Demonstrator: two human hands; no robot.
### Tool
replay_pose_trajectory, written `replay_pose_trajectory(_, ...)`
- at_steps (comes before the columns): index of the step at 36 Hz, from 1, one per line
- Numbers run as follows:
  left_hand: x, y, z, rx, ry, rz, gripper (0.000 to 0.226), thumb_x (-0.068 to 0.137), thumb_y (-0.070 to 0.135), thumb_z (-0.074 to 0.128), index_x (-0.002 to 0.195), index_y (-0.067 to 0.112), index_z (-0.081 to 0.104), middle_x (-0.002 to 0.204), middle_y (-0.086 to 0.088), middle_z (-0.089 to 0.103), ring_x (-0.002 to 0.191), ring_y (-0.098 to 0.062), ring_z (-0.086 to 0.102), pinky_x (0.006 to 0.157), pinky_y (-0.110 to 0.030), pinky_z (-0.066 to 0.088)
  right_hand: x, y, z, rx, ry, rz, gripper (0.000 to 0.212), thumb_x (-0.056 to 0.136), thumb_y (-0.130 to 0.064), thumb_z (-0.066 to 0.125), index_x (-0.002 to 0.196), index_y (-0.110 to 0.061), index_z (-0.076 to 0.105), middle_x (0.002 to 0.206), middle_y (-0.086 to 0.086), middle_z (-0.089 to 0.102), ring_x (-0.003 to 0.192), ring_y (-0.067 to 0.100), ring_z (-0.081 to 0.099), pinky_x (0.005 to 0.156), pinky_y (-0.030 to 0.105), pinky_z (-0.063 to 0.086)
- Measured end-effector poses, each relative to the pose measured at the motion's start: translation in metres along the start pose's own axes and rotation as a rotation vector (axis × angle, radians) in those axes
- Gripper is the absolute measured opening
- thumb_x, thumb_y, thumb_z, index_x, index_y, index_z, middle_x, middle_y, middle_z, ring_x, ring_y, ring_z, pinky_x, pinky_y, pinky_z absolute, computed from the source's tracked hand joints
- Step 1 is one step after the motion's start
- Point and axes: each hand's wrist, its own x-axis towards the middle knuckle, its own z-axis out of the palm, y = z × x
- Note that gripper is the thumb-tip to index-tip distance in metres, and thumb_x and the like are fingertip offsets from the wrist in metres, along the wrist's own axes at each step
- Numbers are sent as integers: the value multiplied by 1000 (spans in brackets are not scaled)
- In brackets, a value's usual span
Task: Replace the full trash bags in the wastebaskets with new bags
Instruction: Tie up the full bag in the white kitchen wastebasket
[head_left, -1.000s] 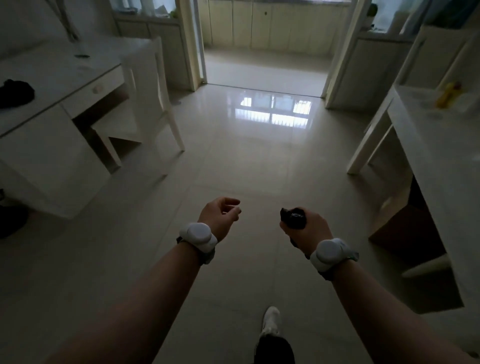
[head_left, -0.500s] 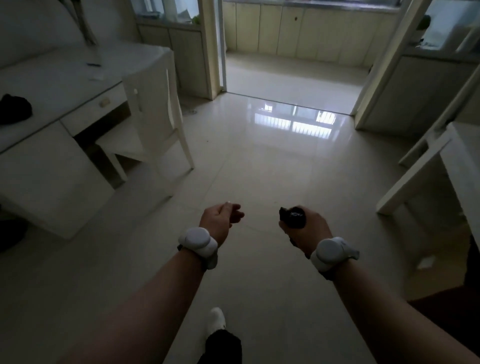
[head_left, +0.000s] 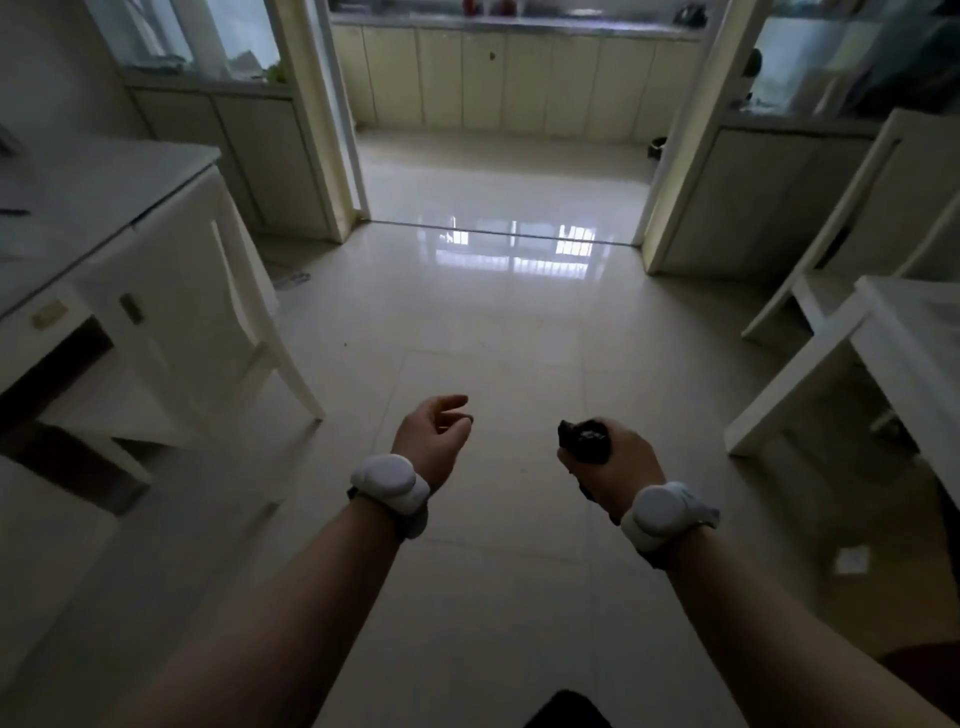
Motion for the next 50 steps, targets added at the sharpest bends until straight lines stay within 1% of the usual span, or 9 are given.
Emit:
replay_pose_trajectory(5, 62, 2, 14, -10, -37, -17, 37, 89, 7, 58, 125, 15, 52, 108, -7, 63, 98, -21, 61, 78, -29, 50, 60, 11, -3, 5, 7, 42, 16, 77, -26, 73, 78, -26, 57, 74, 8, 64, 67, 30, 62, 64, 38, 52)
replay_pose_trajectory(13, 197, 30, 43, 6, -36, -48, 40, 90, 1, 51, 129, 10, 49, 116, -11, 62, 103, -23, 61, 86, -31, 49, 211, 3, -17, -48, -28, -3, 15, 80, -30, 70, 82, -22, 58, 71, 0, 59, 67, 21, 57, 59, 22, 39)
replay_pose_trajectory(17, 247, 50, 48, 2, -15, -20, 38, 90, 2, 53, 126, 11, 51, 111, -10, 62, 103, -24, 61, 90, -34, 50, 272, -12, -26, -25, -46, -45, 16, 78, -28, 72, 84, -21, 59, 75, 3, 62, 67, 23, 61, 61, 29, 50)
replay_pose_trajectory(24, 333, 50, 47, 28, 31, -67, 36, 90, 7, 55, 125, 15, 52, 109, -4, 62, 103, -19, 61, 86, -30, 50, 380, -27, -10, -4, -100, -61, 15, 77, -26, 73, 81, -20, 59, 67, -1, 60, 55, 17, 57, 46, 15, 40)
replay_pose_trajectory(28, 407, 49, 39, 14, 50, -88, 36, 91, 7, 55, 126, 14, 52, 110, -6, 62, 104, -21, 60, 89, -32, 49, 452, -33, 9, -26, -122, -48, 16, 77, -31, 72, 81, -20, 60, 67, 2, 61, 59, 24, 61, 53, 24, 45)
replay_pose_trajectory(33, 506, 61, 28, -3, 41, -48, 35, 90, 7, 55, 124, 13, 53, 110, -7, 62, 104, -22, 61, 88, -32, 50, 541, -60, 20, 11, -96, -24, 16, 77, -28, 71, 83, -17, 61, 71, 6, 62, 58, 25, 59, 50, 28, 48)
replay_pose_trajectory(39, 622, 100, 19, 36, 39, 19, 34, 90, 9, 56, 123, 14, 54, 107, -4, 62, 97, -16, 60, 79, -24, 46, 641, -93, 14, 11, -18, -9, 17, 77, -30, 71, 85, -17, 62, 71, 5, 63, 60, 26, 63, 59, 38, 57)
replay_pose_trajectory(45, 722, 127, 40, 140, -7, 93, 35, 89, 13, 57, 124, 17, 54, 107, 0, 60, 95, -14, 59, 78, -25, 47, 723, -87, -1, 56, 42, 64, 17, 79, -31, 70, 85, -18, 61, 70, 6, 64, 57, 25, 62, 59, 41, 57)
replay_pose_trajectory(50, 812, 140, 73, 218, -33, 129, 38, 88, 15, 59, 126, 18, 52, 109, 1, 58, 93, -16, 61, 77, -26, 49, 817, -67, -17, 57, 88, 96, 16, 76, -31, 71, 85, -24, 59, 74, 1, 64, 68, 28, 63, 65, 45, 56)
